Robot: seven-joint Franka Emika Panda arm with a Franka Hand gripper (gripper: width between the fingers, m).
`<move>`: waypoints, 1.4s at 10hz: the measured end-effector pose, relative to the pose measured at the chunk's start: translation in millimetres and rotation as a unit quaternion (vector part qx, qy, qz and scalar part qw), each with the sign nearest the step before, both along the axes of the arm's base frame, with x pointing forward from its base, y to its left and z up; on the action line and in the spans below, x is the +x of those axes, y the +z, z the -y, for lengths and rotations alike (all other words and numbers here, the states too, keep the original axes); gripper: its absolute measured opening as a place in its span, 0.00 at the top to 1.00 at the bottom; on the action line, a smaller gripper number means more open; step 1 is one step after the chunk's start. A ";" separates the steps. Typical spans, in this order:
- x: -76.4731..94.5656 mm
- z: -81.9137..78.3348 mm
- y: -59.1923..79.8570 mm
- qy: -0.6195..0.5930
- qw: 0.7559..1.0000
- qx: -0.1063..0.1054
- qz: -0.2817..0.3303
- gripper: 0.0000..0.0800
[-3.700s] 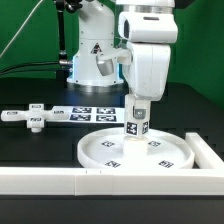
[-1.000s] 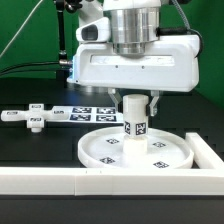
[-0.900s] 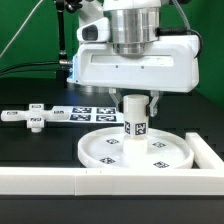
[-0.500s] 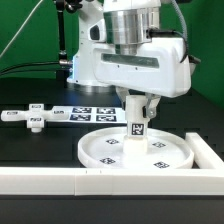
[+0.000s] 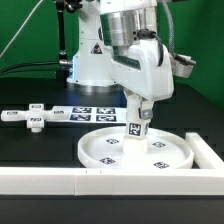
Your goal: Assemble round table
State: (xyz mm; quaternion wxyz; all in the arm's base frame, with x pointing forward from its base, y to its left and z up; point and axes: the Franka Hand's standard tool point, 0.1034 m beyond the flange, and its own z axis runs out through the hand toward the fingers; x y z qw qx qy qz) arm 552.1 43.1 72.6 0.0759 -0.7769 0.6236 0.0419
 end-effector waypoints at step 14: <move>6.3 -2.7 6.8 0.478 0.876 -0.014 0.057 0.19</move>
Offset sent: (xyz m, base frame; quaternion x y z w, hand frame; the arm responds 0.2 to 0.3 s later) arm 0.0051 -0.0053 0.0011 -0.0900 0.0069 -0.1254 0.9880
